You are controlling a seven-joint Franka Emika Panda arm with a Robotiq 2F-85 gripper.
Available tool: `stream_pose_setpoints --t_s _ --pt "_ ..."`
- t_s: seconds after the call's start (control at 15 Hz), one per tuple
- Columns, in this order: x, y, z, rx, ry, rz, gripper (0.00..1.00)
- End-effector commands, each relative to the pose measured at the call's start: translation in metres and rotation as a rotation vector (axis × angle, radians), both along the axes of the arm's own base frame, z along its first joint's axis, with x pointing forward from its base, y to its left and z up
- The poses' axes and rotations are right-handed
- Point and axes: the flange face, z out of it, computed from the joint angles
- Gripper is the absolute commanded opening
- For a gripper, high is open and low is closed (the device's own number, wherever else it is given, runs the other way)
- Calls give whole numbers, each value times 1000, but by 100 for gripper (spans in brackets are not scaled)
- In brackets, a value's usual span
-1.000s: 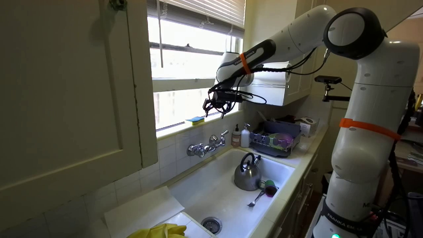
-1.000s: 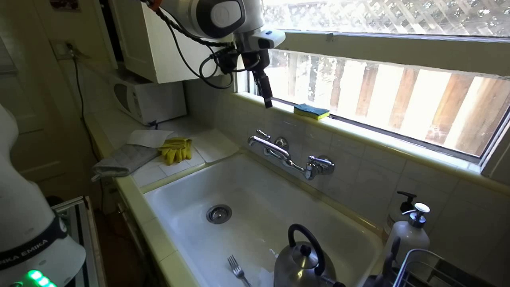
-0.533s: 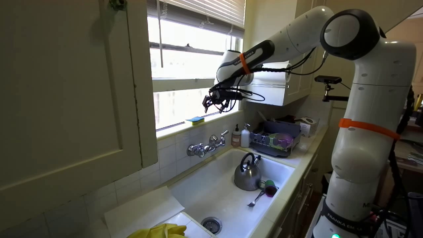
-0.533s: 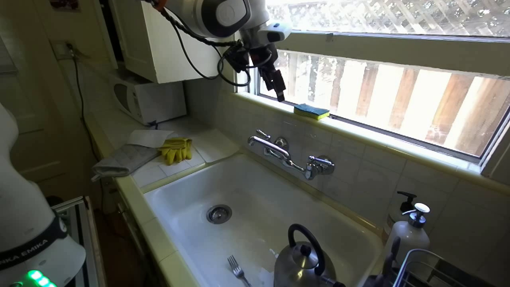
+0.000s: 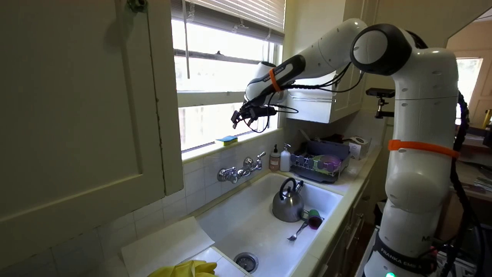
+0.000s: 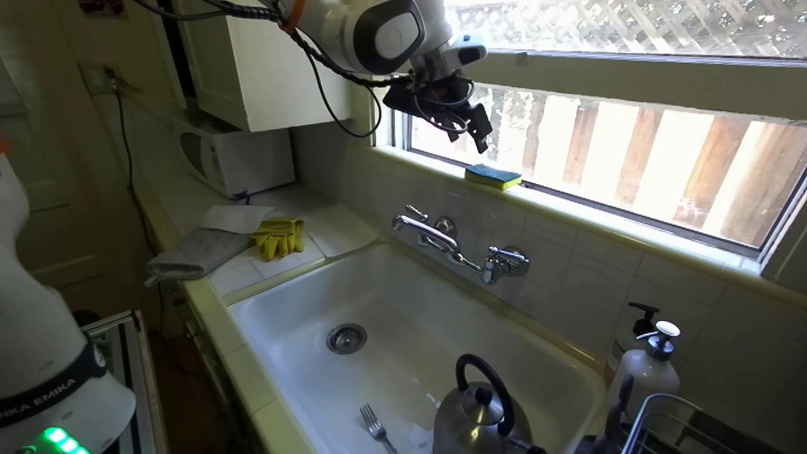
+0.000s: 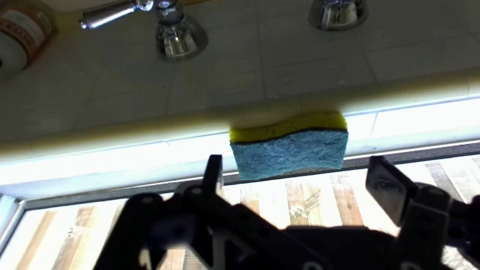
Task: Use the sponge to wipe the window seal
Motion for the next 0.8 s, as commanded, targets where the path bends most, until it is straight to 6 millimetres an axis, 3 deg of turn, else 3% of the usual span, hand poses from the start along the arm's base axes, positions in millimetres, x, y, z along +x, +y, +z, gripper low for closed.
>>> stream_pose_setpoints --t_s 0.0,0.6,0.73 --pt "29 -5 -8 -27 -31 61 71" --pt "66 -1 -36 3 -89 117 1" --pt "70 -2 -42 19 -89 121 0"
